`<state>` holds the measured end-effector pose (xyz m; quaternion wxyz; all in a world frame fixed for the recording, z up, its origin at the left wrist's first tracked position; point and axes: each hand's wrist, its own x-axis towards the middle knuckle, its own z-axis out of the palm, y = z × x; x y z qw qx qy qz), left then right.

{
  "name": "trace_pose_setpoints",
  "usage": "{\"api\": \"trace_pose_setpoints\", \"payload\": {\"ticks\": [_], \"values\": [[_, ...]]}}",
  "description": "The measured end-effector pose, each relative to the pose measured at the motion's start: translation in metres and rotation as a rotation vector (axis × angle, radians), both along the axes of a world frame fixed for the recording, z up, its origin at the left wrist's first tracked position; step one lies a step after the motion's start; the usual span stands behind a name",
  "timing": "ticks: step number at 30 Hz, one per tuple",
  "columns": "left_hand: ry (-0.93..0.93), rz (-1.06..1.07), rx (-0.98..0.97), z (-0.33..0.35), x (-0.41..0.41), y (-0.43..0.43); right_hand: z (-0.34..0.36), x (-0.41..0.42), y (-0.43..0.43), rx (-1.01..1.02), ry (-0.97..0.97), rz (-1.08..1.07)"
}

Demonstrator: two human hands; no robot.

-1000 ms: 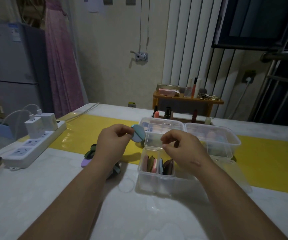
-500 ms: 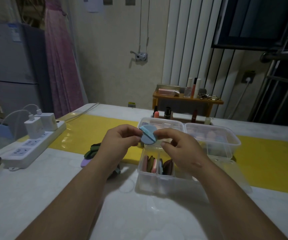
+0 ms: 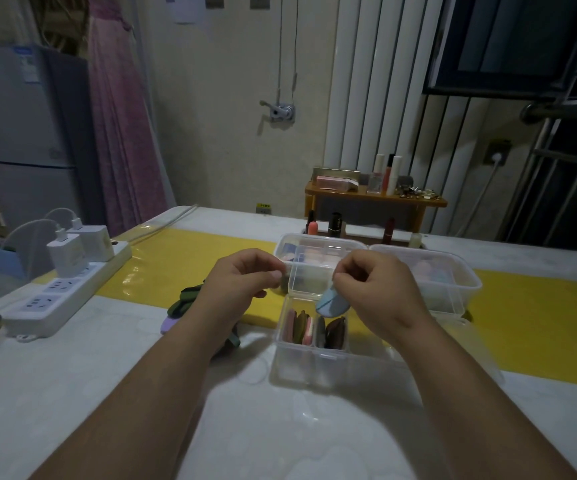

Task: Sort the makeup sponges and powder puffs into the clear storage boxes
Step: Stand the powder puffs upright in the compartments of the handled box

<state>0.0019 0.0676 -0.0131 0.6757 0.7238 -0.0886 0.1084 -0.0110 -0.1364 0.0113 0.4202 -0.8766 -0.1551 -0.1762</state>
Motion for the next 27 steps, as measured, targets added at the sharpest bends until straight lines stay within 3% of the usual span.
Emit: {"api": "trace_pose_setpoints", "payload": {"ticks": [15,22,27], "values": [[0.014,-0.022,-0.022,-0.0005,0.0008,0.0015,-0.0010,0.0013,0.0022,-0.265,0.172,-0.014],[0.009,-0.025,-0.025,-0.0010,0.0018,0.0022,0.0009,-0.0003,0.0000,-0.184,0.105,-0.032],[0.013,-0.025,-0.026,-0.0019,0.0024,0.0030,-0.0012,0.0003,0.0021,-0.243,0.142,-0.023]]}}
